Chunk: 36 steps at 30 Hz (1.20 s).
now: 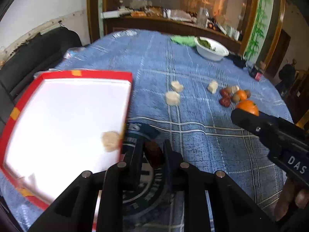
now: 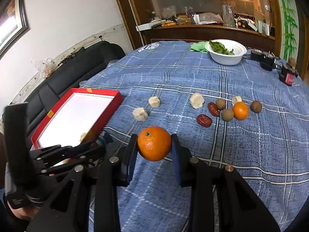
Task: Organize fruits
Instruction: 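Carry the orange and red date into the tray and open both grippers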
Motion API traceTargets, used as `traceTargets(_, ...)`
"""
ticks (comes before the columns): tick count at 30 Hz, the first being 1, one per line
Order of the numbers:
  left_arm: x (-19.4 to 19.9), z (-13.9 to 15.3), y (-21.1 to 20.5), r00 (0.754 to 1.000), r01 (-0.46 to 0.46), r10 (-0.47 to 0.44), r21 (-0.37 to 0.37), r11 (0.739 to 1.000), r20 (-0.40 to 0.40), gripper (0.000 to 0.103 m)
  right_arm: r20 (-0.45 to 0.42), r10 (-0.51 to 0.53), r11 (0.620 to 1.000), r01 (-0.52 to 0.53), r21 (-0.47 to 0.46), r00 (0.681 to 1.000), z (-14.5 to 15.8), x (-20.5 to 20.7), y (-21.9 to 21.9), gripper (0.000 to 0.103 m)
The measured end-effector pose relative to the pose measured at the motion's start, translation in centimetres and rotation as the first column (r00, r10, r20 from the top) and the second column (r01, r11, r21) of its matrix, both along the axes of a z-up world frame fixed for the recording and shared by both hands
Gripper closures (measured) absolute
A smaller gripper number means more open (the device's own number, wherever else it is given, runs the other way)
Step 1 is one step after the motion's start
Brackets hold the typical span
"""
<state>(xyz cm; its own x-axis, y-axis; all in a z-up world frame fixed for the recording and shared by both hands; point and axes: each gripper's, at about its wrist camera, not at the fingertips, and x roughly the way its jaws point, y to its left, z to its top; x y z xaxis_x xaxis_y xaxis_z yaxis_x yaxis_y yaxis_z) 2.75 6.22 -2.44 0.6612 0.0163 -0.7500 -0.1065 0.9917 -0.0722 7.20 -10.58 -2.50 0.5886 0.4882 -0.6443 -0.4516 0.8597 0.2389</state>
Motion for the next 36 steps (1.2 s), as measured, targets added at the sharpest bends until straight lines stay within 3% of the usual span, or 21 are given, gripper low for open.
traceTargets(5, -2.1, 1.8, 3.6, 0.995, -0.096, 0.096, -0.003, 0.995, 0.039, 0.085, 0.033, 0.045, 0.999, -0.044, -0.010, 0.998, 1.9, -1.3, 3.0, 0.068)
traceTargets(11, -3.2, 1.2, 8.8, 0.973, -0.229, 0.229, -0.013, 0.973, 0.014, 0.085, 0.043, 0.135, 0.991, -0.135, -0.020, 0.990, 2.7, -1.9, 9.1, 0.068)
traceTargets(18, -3.6, -0.3, 12.6, 0.953, -0.302, 0.302, -0.017, 0.953, -0.031, 0.085, -0.007, 0.204, 0.978, -0.204, -0.036, 0.979, 0.6, -0.7, 16.5, 0.067)
traceTargets(24, -4.1, -0.5, 13.6, 0.946, -0.321, 0.321, -0.014, 0.947, -0.041, 0.084, -0.044, 0.205, 0.976, -0.208, -0.066, 0.978, -0.9, -0.4, 18.6, 0.067)
traceTargets(26, -4.2, -0.5, 13.7, 0.943, -0.330, 0.329, 0.000, 0.944, -0.044, 0.080, -0.041, 0.196, 0.977, -0.199, -0.078, 0.980, -0.8, -0.5, 18.6, 0.066)
traceTargets(28, -4.3, -0.4, 13.7, 0.943, -0.330, 0.330, 0.003, 0.944, -0.038, 0.064, -0.041, 0.190, 0.979, -0.192, -0.067, 0.981, -0.6, -0.6, 18.2, 0.052)
traceTargets(31, -4.6, -0.2, 13.7, 0.937, -0.348, 0.348, 0.008, 0.938, -0.020, 0.044, -0.027, 0.181, 0.981, -0.182, -0.063, 0.983, -0.1, -0.8, 17.7, 0.046)
traceTargets(36, -5.1, -0.2, 13.6, 0.936, -0.351, 0.351, 0.011, 0.936, -0.022, 0.043, -0.008, 0.168, 0.985, -0.168, -0.042, 0.986, 0.5, -1.6, 15.8, 0.042)
